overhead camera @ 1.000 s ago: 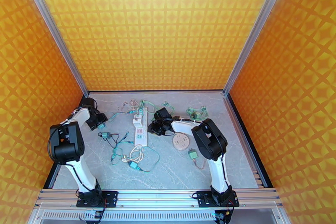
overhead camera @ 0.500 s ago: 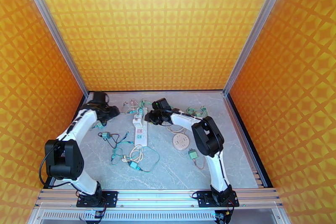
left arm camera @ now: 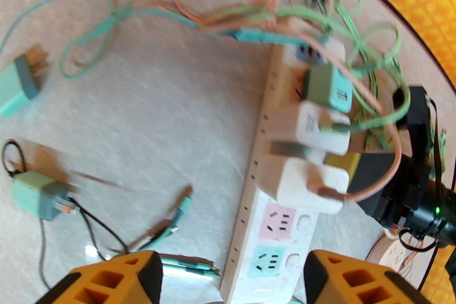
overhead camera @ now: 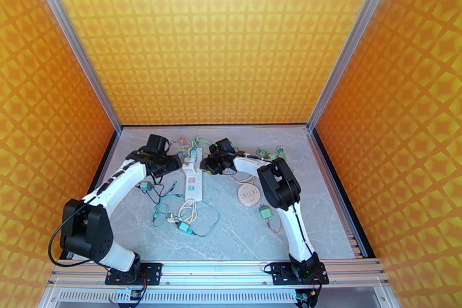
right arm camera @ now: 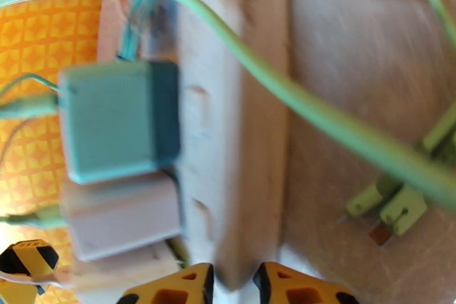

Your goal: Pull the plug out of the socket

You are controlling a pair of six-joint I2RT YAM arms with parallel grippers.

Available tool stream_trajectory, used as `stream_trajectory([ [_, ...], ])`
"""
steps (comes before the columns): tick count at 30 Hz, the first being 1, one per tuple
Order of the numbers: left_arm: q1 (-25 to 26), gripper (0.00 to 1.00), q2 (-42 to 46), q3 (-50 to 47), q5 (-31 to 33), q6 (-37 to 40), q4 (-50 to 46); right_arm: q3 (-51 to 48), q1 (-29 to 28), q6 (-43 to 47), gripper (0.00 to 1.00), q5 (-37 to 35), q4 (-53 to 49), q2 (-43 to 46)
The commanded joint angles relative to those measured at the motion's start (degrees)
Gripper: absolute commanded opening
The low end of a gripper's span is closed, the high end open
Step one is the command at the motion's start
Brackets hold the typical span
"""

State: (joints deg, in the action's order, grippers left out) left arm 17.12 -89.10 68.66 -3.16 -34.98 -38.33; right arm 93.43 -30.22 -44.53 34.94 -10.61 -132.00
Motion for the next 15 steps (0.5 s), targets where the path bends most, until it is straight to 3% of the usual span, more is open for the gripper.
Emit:
stream_trajectory([
  [1,2.0,0.69,-0.5,-1.4,1.0,-0.4,3.6,-1.7,-0.3,0.3,0.27,0.7,-0.3,-1.3],
  [15,7.2,0.69,-16.2,9.5,3.7,3.8,4.7,-4.7,-0.3,0.7,0.25,0.6,0.4,-0.5],
])
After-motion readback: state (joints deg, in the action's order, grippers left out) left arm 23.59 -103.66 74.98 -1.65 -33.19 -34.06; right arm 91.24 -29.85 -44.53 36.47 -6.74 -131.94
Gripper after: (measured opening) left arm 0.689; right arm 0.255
